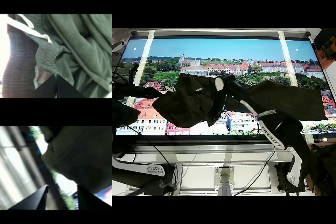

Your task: Fold the clothes and pants, and hang the long-sleeved shirts on hangers.

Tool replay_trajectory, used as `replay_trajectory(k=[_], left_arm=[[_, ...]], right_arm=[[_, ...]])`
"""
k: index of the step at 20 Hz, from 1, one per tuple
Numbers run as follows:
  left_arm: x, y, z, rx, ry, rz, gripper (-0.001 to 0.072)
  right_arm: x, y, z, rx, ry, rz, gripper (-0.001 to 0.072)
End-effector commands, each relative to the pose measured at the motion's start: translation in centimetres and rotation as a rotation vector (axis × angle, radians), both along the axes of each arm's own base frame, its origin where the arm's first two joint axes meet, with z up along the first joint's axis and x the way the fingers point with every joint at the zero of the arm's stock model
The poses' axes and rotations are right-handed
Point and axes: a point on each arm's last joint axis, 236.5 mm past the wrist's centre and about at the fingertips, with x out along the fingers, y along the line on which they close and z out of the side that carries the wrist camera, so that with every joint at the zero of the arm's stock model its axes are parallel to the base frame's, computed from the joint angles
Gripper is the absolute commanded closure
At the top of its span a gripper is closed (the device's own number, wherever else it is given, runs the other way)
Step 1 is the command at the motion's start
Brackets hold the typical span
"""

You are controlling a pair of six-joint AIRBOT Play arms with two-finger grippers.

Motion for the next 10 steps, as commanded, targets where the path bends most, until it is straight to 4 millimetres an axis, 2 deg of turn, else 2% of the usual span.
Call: replay_trajectory(k=[1, 3, 4, 5, 6, 10], left_arm=[[0.0, 0.0, 1.0, 0.012, -0.023, 0.001, 0.0684], [0.0, 0.0, 1.4, 0.018, -0.034, 0.001, 0.0685], [0.0, 0.0, 1.6, 0.019, -0.038, 0.001, 0.0684], [0.0, -0.1, 1.9, 0.019, -0.044, 0.002, 0.0684], [0.0, -0.1, 2.1, 0.021, -0.049, 0.002, 0.0684], [0.0, -0.1, 2.6, 0.024, -0.061, 0.003, 0.0684]], right_arm=[[2.8, 2.1, 0.5, -0.035, -0.281, 0.106, 0.0337], [2.6, 3.7, 1.4, -0.034, -0.355, 0.152, 0.0326], [1.9, 4.4, 1.7, -0.027, -0.358, 0.157, 0.0291], [1.4, 5.0, 1.8, -0.022, -0.356, 0.133, 0.0128], [0.9, 5.4, 1.8, -0.021, -0.353, 0.115, 0.0033], [0.3, 5.7, 1.7, -0.031, -0.354, 0.127, 0.0030]])
